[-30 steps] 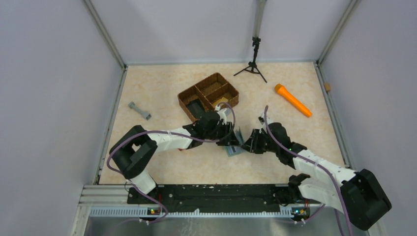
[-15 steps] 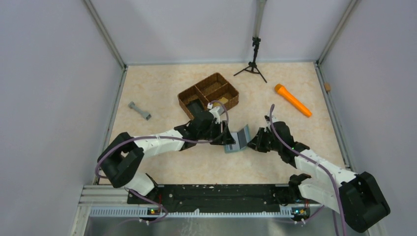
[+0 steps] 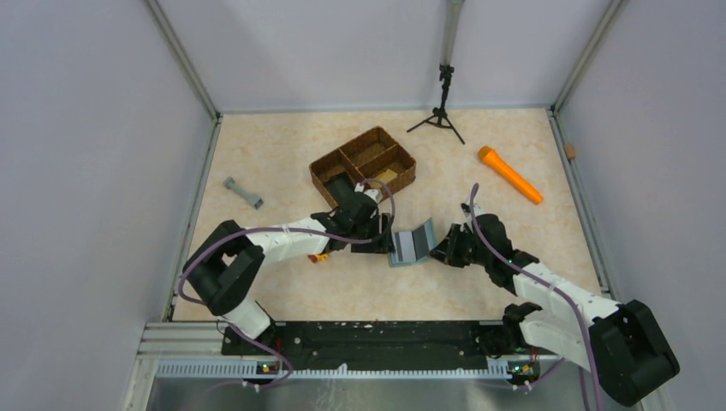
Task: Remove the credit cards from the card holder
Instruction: Open the card holder at the center of the board.
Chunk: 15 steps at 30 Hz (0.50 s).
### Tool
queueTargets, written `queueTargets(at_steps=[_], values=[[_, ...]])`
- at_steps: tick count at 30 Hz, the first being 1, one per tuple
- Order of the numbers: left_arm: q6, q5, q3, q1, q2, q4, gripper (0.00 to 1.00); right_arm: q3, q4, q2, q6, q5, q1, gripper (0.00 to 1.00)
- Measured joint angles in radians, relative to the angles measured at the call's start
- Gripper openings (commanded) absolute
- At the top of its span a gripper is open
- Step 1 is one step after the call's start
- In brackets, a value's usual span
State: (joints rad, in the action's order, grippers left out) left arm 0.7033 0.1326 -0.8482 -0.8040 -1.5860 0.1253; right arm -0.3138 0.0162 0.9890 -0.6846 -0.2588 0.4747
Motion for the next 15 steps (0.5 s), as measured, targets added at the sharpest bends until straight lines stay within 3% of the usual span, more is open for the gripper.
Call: queueTargets(at_steps=[3,5,7,11,15], values=[[-0.002,-0.039,-0.026,0.0,-0.033,0.019,0.5,0.0,0.0,0.0,0.0,-0.001,0.0,0.03],[0.001,-0.062,-0.036,0.0,-0.054,0.022,0.41,0.0,0.0,0.0,0.0,-0.001,0.0,0.2],[0.0,-0.078,-0.041,0.0,-0.069,0.024,0.25,0.0,-0.001,0.0,0.005,0.0,0.0,0.4],[-0.003,-0.119,-0.043,0.0,-0.084,0.029,0.0,0.0,-0.006,0.0,0.011,0.003,0.0,0.64],[-0.019,-0.131,-0.044,0.0,-0.084,0.033,0.0,0.0,-0.005,0.001,0.031,0.007,0.0,0.71]])
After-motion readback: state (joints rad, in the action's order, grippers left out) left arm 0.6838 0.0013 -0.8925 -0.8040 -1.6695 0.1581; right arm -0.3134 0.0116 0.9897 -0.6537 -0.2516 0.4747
